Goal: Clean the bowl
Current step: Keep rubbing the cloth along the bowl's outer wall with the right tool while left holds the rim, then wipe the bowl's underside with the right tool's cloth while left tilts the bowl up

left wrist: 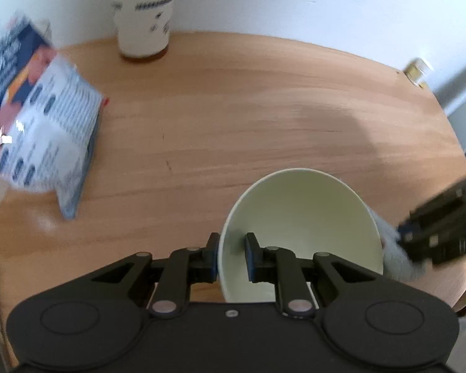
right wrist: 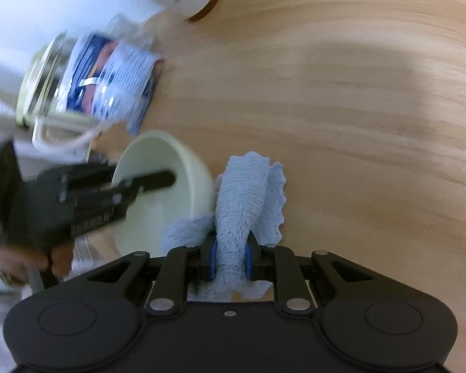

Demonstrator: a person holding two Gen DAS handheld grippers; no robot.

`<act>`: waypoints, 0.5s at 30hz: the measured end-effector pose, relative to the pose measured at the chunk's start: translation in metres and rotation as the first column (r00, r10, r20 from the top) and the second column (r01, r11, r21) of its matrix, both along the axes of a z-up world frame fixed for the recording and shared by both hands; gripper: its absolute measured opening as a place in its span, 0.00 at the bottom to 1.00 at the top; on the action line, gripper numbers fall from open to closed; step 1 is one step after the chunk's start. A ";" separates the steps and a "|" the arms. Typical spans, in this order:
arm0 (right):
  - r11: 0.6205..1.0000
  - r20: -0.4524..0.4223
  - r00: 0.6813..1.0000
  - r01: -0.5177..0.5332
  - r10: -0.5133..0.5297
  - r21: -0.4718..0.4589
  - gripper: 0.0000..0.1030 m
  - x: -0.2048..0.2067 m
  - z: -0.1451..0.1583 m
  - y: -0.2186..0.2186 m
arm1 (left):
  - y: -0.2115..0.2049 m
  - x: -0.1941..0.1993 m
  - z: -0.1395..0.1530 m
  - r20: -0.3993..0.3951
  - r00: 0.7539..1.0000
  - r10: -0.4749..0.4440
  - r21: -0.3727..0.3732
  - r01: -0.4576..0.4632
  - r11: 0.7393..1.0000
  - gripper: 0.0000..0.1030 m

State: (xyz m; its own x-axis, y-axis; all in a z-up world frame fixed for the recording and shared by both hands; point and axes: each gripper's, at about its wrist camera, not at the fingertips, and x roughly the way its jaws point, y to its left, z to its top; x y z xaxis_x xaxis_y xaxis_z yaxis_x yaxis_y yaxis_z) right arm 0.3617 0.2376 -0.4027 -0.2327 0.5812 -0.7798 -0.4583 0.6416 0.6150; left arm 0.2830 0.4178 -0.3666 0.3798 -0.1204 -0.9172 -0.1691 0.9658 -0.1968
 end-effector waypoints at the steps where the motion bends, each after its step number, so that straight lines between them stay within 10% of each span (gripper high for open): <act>1: 1.000 0.000 1.000 -0.006 0.006 0.001 0.20 -0.002 0.000 0.000 | 0.001 0.000 -0.001 -0.011 1.000 0.011 -0.009 -0.012 1.000 0.15; 15: 0.957 -0.023 0.960 0.281 -0.280 0.068 0.18 0.030 0.008 -0.045 | -0.011 -0.002 -0.011 -0.074 0.980 0.182 -0.169 -0.192 0.967 0.14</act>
State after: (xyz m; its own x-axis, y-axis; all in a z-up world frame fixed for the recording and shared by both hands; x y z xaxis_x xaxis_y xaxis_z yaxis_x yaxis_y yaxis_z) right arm 0.3915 0.1929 -0.3951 -0.0622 0.6778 -0.7326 -0.2580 0.6982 0.6678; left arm 0.2808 0.4065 -0.3778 0.3581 -0.2126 -0.9092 -0.3596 0.8672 -0.3444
